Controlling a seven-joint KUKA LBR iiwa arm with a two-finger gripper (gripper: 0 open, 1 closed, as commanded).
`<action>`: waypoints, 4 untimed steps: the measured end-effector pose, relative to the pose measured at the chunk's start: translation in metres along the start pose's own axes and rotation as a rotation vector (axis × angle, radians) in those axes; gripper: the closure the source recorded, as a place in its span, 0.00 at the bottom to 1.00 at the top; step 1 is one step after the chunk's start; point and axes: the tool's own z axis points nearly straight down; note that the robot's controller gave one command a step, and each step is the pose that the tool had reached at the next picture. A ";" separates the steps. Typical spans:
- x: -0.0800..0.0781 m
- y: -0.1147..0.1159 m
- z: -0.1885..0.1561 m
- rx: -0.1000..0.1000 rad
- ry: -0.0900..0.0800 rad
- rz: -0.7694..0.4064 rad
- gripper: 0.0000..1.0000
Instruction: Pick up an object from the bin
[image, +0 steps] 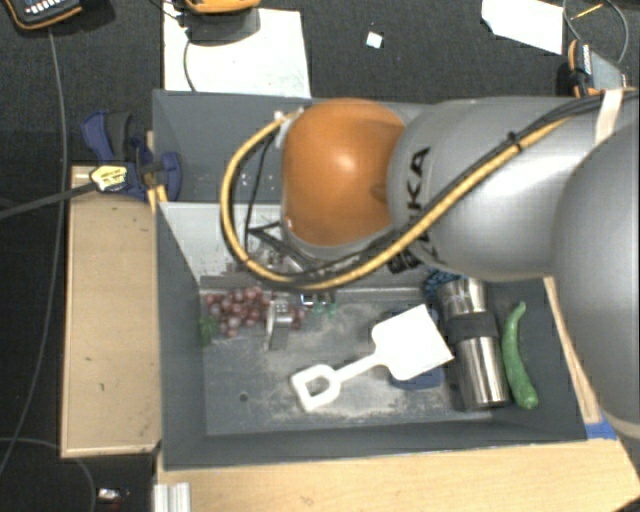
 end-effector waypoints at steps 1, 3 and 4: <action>-0.002 -0.001 -0.005 -0.002 -0.008 0.007 0.00; -0.036 0.021 0.078 -0.005 -0.022 -0.136 0.00; -0.035 0.027 0.106 -0.001 -0.003 0.074 0.00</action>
Offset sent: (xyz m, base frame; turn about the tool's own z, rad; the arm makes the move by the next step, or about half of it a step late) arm 0.0330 0.0090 -0.1363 -0.1196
